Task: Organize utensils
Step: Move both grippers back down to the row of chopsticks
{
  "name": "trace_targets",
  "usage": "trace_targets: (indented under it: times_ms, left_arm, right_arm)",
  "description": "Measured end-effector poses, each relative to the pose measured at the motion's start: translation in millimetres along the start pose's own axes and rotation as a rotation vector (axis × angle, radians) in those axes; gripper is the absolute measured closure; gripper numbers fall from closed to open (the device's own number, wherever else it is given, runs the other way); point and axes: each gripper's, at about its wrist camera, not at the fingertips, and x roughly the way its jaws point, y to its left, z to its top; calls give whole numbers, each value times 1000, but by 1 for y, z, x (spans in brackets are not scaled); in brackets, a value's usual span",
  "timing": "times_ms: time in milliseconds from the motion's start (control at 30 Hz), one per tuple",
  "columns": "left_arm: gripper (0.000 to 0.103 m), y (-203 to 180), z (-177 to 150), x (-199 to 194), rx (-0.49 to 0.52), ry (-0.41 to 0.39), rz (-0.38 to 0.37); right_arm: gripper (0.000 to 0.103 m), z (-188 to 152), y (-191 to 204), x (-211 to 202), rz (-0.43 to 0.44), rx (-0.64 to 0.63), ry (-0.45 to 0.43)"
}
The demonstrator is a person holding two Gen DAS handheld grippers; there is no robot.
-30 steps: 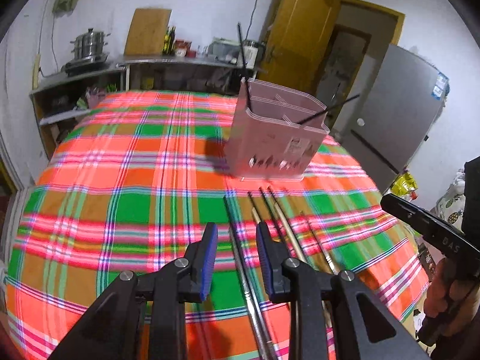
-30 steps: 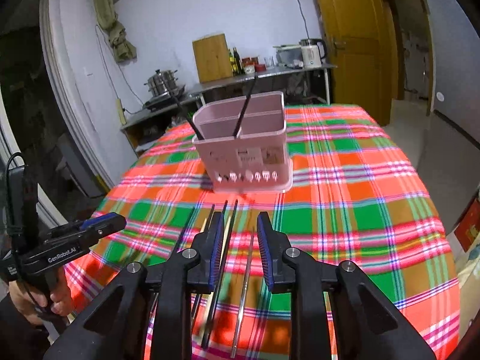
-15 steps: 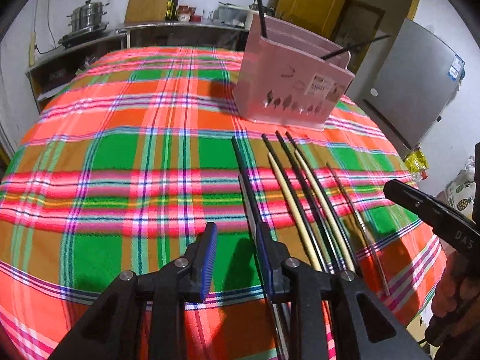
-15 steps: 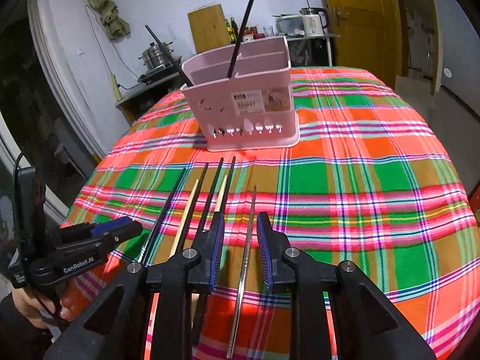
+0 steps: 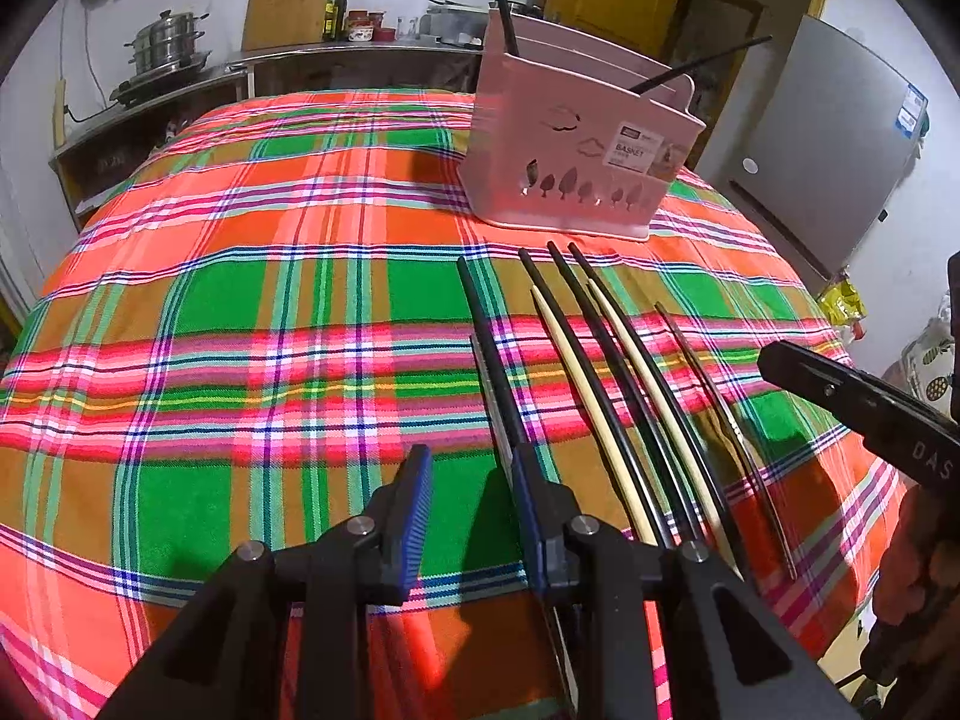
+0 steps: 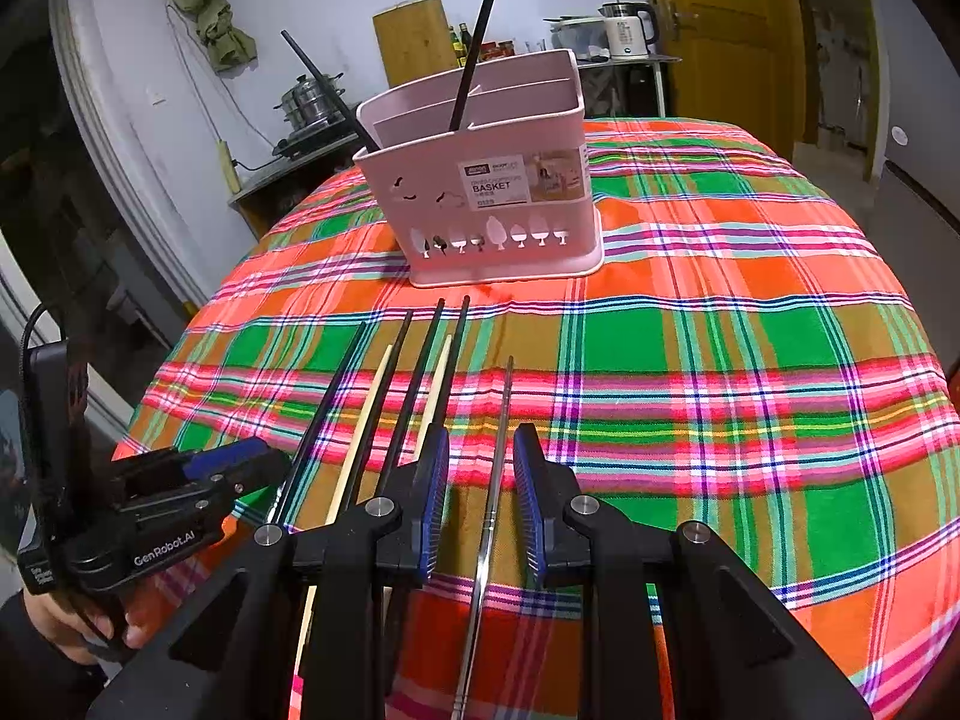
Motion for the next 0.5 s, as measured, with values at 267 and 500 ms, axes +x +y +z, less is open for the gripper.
trace_targets:
  times_ms: [267,500]
  left_arm:
    - [75,-12,-5,2,59,7,55]
    - [85,-6,4,7,52,15,66]
  right_arm:
    - [80,-2,-2,0,3,10,1]
    - [80,-1,-2,8,-4,3,19]
